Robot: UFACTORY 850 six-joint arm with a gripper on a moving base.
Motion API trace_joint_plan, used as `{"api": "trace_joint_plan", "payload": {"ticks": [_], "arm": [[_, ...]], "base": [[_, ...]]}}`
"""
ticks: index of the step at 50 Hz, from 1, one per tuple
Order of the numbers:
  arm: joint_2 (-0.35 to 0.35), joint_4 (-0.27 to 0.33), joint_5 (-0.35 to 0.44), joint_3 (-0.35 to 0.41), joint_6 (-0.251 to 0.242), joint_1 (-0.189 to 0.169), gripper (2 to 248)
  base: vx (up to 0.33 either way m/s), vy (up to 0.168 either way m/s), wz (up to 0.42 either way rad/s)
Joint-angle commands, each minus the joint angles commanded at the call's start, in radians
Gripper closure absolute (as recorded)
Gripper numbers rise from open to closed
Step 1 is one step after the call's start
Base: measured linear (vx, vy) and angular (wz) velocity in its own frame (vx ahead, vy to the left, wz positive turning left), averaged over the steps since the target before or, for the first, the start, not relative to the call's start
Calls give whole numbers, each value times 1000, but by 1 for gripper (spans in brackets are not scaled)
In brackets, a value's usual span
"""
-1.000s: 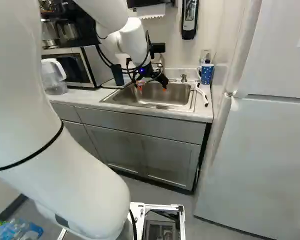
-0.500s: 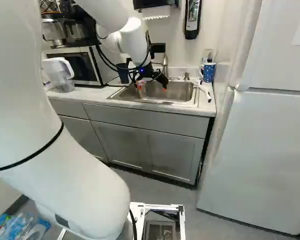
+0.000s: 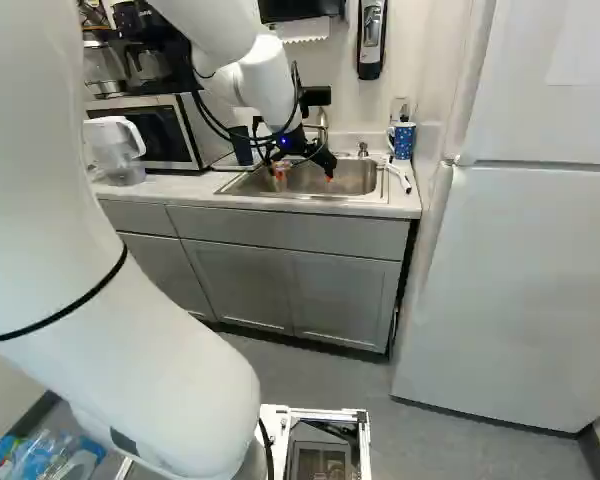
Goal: Rinse the cup and place it in the tray
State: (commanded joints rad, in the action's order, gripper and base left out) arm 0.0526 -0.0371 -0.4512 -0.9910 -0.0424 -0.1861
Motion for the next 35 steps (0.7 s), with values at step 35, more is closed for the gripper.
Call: {"api": "trace_joint_plan", "payload": {"ticks": [35], "arm": [[0, 0, 0, 0, 0, 0, 3]], "base": [[-86, 53, -78]]}}
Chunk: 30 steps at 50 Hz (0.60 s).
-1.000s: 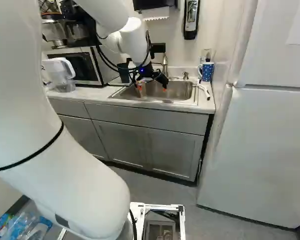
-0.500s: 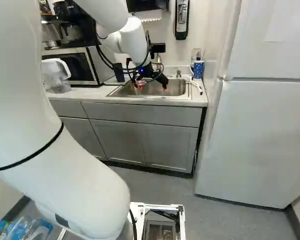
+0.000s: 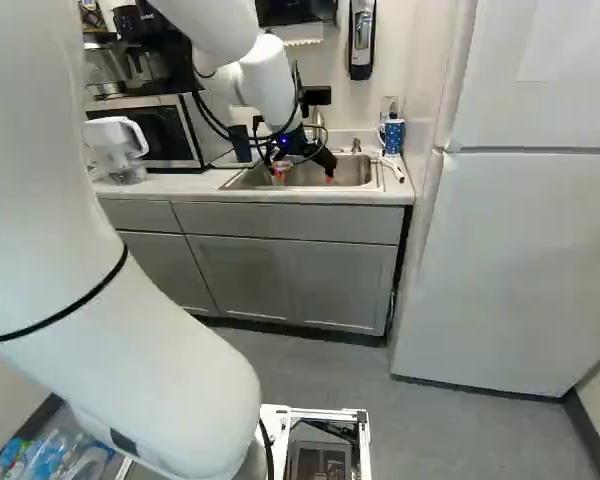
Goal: Rinse the cup and place it in the tray
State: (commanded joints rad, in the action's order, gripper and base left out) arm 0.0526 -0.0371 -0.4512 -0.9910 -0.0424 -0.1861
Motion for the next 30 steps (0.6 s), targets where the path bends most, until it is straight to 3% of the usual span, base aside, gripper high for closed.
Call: {"api": "trace_joint_plan", "payload": {"ticks": [30], "arm": [[0, 0, 0, 0, 0, 0, 3]], "base": [[-89, 72, -7]]}}
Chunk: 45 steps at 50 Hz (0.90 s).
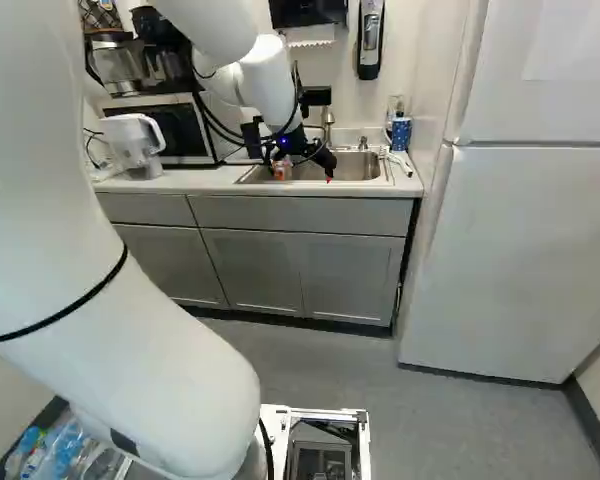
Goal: Rinse the cup and place it in the tray
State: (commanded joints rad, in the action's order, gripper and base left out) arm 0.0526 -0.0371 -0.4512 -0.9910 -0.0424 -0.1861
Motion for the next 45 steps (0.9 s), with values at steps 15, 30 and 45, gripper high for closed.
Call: {"api": "trace_joint_plan", "payload": {"ticks": [15, 30, 45], "arm": [[0, 0, 0, 0, 0, 0, 3], [0, 0, 0, 0, 0, 0, 3], [0, 0, 0, 0, 0, 0, 3]], "base": [[-87, 77, -2], [-65, 55, 1], [0, 0, 0]]}}
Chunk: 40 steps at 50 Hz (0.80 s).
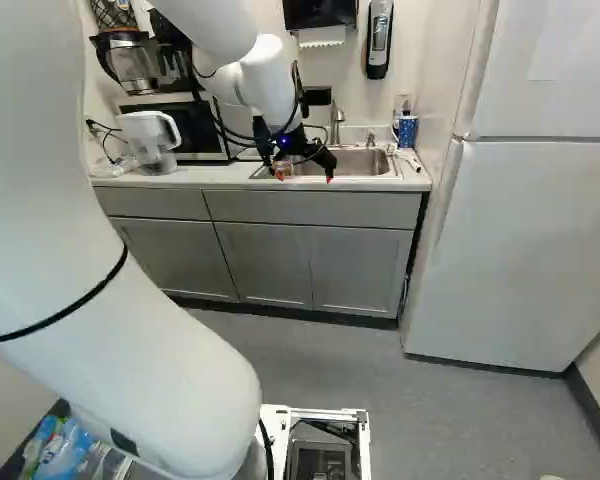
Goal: Rinse the cup and place it in the tray
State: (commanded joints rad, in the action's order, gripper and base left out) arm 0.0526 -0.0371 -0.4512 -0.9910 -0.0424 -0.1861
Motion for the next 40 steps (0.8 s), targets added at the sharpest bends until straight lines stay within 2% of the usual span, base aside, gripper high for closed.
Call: {"api": "trace_joint_plan", "payload": {"ticks": [21, 40], "arm": [[1, 0, 8, 5, 0, 1, 3], [9, 1, 53, 36, 2, 7, 3]], "base": [[0, 0, 0], [0, 0, 0]]}}
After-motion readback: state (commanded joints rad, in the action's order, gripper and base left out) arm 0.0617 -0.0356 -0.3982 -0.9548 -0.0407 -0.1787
